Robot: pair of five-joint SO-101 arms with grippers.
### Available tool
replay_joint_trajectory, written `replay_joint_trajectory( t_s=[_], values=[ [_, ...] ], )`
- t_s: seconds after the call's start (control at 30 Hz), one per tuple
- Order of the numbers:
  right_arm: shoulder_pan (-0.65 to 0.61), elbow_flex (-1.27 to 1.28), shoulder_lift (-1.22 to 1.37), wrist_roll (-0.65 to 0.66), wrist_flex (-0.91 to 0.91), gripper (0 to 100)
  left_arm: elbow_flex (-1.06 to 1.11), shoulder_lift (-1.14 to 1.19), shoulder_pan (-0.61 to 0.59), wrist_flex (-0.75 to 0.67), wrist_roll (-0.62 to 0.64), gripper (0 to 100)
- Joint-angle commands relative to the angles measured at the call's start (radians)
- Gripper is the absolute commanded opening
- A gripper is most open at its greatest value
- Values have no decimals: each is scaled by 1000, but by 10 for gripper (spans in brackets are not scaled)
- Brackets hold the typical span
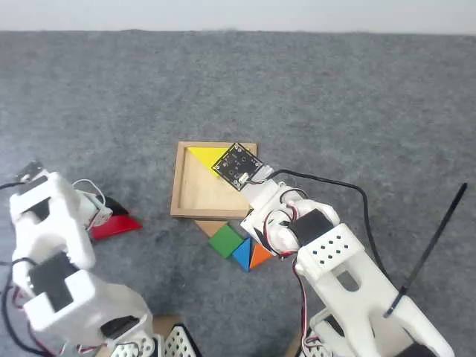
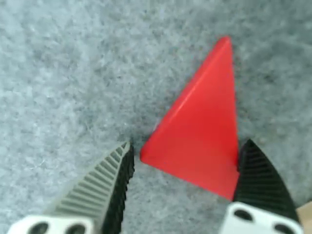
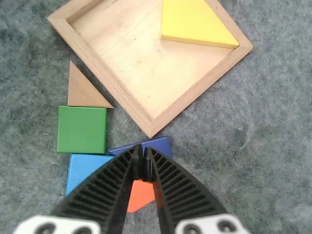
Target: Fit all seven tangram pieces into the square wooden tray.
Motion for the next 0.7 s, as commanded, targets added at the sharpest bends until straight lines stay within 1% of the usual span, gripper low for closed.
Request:
replay_joint_trajectory(
  t_s=[0.0, 0.1, 0.23, 0.67],
  values=[
    [7, -9, -7, -6, -18, 7, 25, -68, 8, -25, 8, 331],
    [7, -9, -7, -6, -18, 7, 74, -126, 8, -63, 9, 325],
    [7, -9, -7, -6, -18, 7, 114, -173, 9, -109, 9, 286],
    [7, -9, -4, -6, -18, 7, 117, -183, 25, -115, 2, 279]
  ],
)
